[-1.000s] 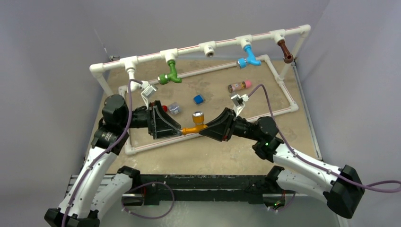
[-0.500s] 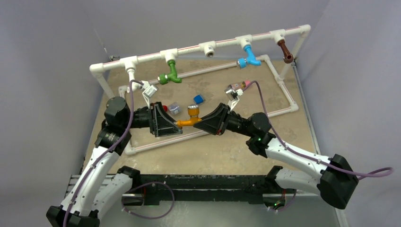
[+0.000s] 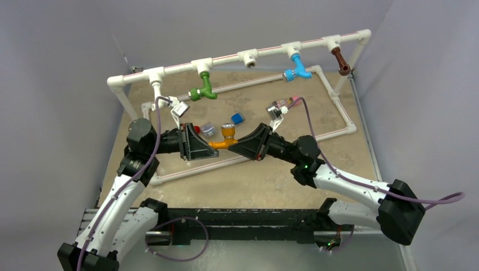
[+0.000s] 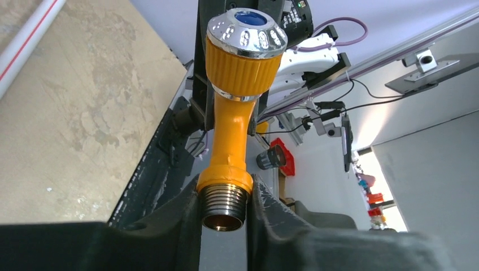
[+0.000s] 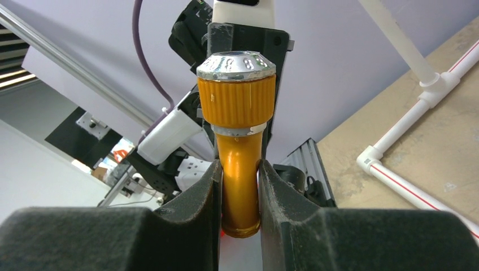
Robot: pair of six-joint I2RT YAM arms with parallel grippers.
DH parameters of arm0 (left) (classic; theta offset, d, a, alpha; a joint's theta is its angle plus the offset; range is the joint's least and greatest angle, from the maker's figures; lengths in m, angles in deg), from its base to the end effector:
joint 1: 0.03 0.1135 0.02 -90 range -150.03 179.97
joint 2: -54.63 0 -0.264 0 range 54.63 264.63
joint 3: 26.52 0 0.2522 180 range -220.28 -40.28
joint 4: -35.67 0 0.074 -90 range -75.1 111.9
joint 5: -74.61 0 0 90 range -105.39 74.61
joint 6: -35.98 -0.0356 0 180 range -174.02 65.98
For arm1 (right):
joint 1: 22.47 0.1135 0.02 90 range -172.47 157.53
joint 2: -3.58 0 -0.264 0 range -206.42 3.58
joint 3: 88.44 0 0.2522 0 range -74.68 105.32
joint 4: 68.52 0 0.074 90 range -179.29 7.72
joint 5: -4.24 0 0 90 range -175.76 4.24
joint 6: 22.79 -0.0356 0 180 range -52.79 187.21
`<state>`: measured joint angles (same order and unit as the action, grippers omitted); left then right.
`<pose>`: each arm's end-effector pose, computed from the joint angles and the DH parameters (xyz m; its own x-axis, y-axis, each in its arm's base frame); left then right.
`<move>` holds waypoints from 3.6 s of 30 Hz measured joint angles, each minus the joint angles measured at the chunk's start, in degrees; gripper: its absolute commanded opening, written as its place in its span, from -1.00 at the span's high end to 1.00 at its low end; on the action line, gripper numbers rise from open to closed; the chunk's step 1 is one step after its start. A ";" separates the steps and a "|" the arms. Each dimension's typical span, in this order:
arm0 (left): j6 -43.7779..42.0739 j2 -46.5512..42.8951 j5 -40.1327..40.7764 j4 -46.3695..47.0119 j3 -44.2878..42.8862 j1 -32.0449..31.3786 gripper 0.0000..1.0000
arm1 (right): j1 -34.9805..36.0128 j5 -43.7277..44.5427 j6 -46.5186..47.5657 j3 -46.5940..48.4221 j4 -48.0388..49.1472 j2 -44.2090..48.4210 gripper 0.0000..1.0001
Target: Install the water faucets
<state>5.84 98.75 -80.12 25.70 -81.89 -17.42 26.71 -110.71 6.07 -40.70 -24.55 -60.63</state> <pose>0.1498 -0.0806 0.3485 -0.8457 -0.1220 -0.5195 0.5157 0.0631 -0.8544 0.1463 0.1924 0.3288 -0.6694 0.4397 -0.5987 -0.7136 -0.1566 0.6828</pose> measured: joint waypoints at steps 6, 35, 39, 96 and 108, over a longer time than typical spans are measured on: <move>0.17 0.11 0.00 0.20 0.15 0.00 1.00 | 0.04 0.17 -0.37 -0.57 0.90 -0.28 0.92; 3.08 0.24 -0.68 3.08 0.28 0.00 1.00 | 0.31 1.46 3.69 -0.72 -4.17 5.05 0.15; 3.45 0.24 -0.72 3.28 0.28 0.00 1.00 | 0.31 1.51 3.85 -0.72 -4.66 5.03 0.22; -21.24 18.36 10.60 -20.70 -40.74 0.00 -0.34 | 1.40 30.99 42.91 13.27 -36.74 25.38 1.00; -35.10 25.46 38.93 -18.56 -54.90 0.00 0.47 | 1.40 43.50 56.59 13.27 -35.41 24.72 1.00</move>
<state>-29.26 124.21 -41.19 7.14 -136.79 -17.42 28.11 -67.21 62.66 -27.43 -59.96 -35.91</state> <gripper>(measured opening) 0.387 0.216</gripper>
